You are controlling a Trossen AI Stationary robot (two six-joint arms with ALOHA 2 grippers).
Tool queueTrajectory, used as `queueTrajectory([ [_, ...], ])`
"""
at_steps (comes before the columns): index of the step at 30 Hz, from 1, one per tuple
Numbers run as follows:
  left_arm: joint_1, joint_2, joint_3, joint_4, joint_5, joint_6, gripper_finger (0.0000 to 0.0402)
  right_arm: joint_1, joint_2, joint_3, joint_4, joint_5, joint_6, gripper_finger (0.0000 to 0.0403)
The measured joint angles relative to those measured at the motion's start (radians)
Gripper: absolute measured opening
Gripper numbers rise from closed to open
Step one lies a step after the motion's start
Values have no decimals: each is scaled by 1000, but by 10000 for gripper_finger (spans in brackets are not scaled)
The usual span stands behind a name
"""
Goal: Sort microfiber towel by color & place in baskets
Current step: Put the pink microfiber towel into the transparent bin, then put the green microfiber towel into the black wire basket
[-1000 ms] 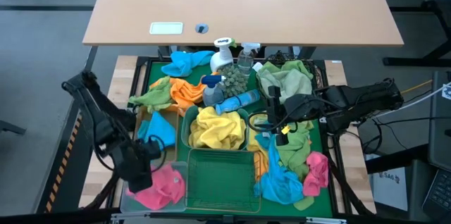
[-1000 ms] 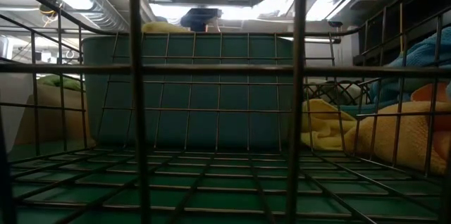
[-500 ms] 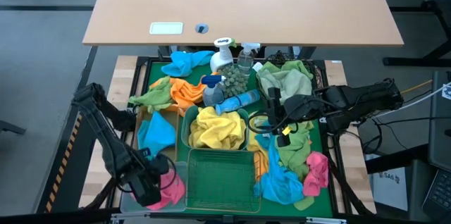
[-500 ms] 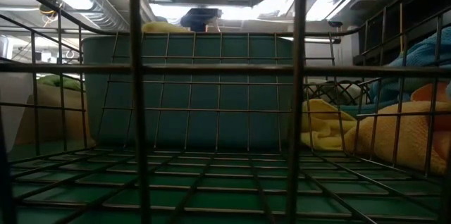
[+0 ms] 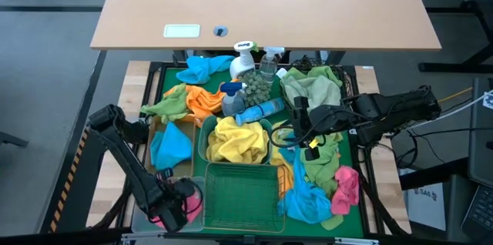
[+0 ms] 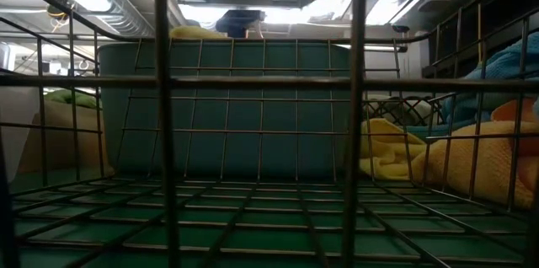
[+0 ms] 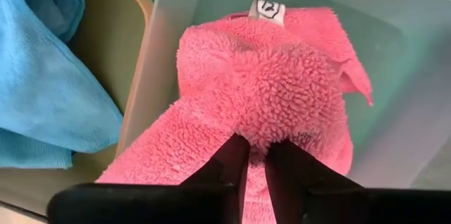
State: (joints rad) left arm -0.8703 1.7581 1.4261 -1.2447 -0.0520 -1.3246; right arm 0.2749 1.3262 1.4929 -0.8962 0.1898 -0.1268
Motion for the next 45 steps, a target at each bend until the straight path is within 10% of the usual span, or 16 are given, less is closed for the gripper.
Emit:
queueTrajectory([
  [20, 109, -4, 30, -6, 260, -18, 117, 0, 4, 0, -31, -1, 25, 199],
  [45, 204, -4, 324, -38, -177, 231, 117, -98, 196, -128, -307, -4, 14, 199],
])
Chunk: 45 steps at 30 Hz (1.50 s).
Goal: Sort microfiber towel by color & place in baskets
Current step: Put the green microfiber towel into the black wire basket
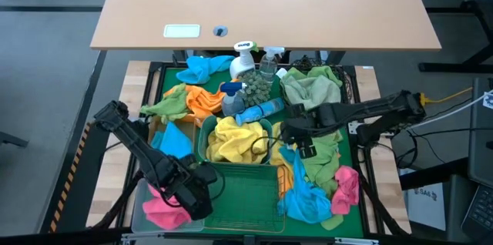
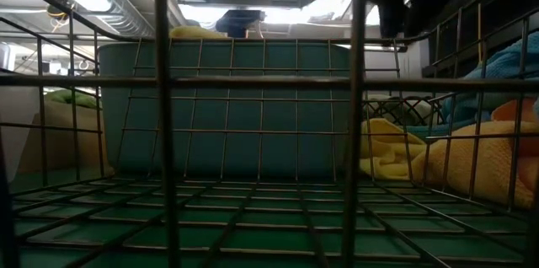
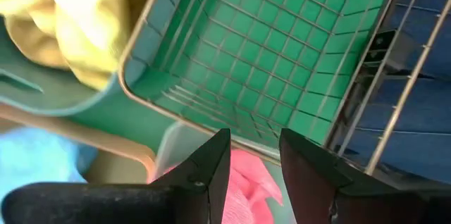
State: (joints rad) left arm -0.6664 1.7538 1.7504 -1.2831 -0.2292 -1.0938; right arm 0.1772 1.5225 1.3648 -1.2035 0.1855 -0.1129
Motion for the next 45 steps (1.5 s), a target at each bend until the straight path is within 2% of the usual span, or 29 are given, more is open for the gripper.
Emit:
queueTrajectory([
  [9, 71, 0, 0, 1, -3, 131, 117, -88, -1, -212, 50, -155, 4, 199],
  [22, 117, 0, 0, 5, -3, 190, 117, -86, -3, -227, 29, -284, 37, 199],
  [35, 117, 0, 0, 5, -2, 190, 117, -86, -3, -316, 1, -286, 82, 194],
  [39, 117, 0, 0, 5, -3, 190, 117, -86, -3, -316, 1, -285, 82, 148],
  [45, 117, 0, 0, 4, -5, 190, 117, -86, -3, -315, -7, -285, 80, 20],
])
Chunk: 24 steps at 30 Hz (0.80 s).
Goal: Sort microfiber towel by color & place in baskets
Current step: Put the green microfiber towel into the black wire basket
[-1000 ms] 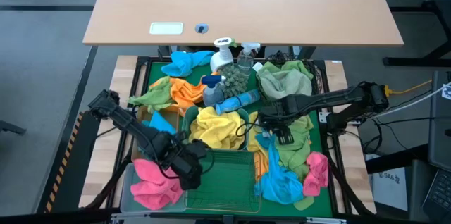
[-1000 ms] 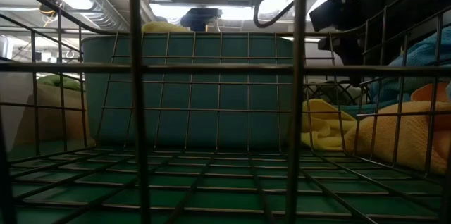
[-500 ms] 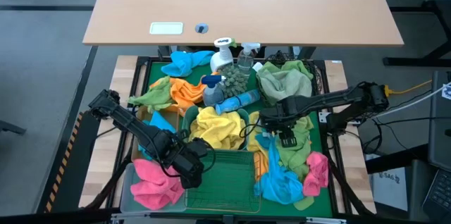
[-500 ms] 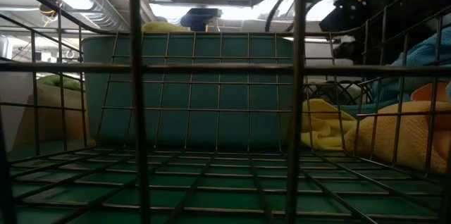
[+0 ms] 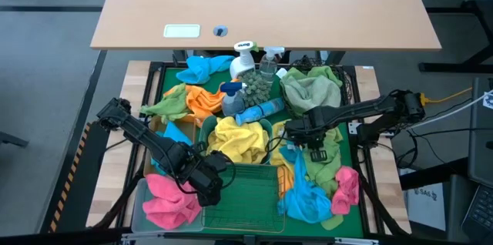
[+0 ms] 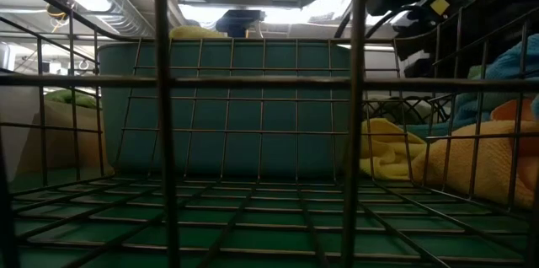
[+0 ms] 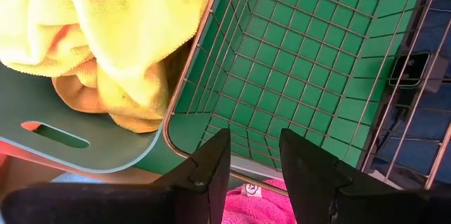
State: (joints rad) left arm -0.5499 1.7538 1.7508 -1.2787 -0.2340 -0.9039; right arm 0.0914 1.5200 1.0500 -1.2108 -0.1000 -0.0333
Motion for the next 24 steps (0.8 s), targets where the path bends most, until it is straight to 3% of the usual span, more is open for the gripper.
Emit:
queueTrajectory([
  [6, 0, 0, 0, 0, 0, 0, 117, 0, 0, 69, -86, -5, 2, 24],
  [10, 0, 0, 0, 0, -18, 0, 117, 0, 0, 161, -164, -5, -6, 5],
  [15, 0, 0, 0, 0, -20, 0, 117, 0, 0, 303, -265, -1, -24, 10],
  [24, 0, 0, 0, 0, -54, 0, 117, 0, 0, 607, -361, 104, -55, 3],
])
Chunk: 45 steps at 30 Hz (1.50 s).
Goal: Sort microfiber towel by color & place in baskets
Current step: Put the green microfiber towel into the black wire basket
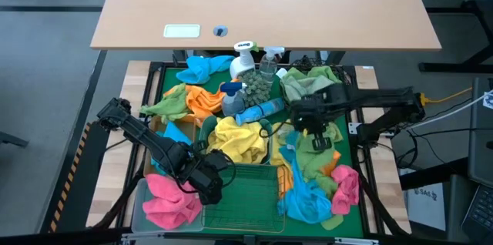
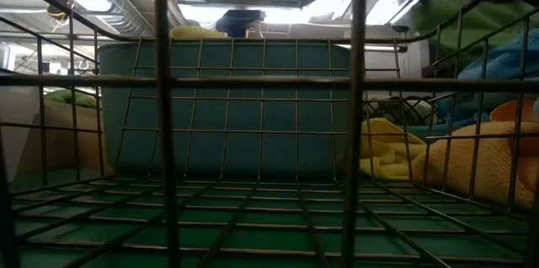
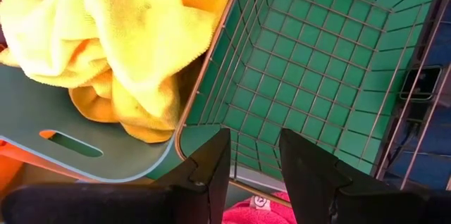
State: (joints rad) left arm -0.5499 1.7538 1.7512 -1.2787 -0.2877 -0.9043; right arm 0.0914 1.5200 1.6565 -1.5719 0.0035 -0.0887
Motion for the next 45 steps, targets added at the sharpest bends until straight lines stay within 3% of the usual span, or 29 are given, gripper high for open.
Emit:
queueTrajectory([
  [8, 0, 0, 0, 1, 0, 0, 117, 0, -6, 250, 1, 97, -82, 2],
  [15, 0, 0, 0, 1, 0, 0, 117, -11, -8, 419, 0, 285, -161, 1],
  [19, 0, 0, 0, 1, 0, 1, 117, -80, -10, 469, 1, 366, -198, 1],
  [22, 0, 0, 0, 1, 0, 1, 117, -180, -13, 470, 1, 369, -211, 1],
  [28, 0, 0, 0, 0, -19, 1, 117, -453, -14, 406, 1, 300, -220, 0],
  [34, 0, 0, 0, 0, -20, 1, 117, -684, -14, 256, 1, 212, -233, 0],
  [40, 0, 0, 0, 0, -35, 1, 117, -784, -14, 21, 97, 52, -233, 0],
  [45, 0, 0, 0, 0, -52, 1, 117, -793, -14, -198, 277, 6, -281, 0],
])
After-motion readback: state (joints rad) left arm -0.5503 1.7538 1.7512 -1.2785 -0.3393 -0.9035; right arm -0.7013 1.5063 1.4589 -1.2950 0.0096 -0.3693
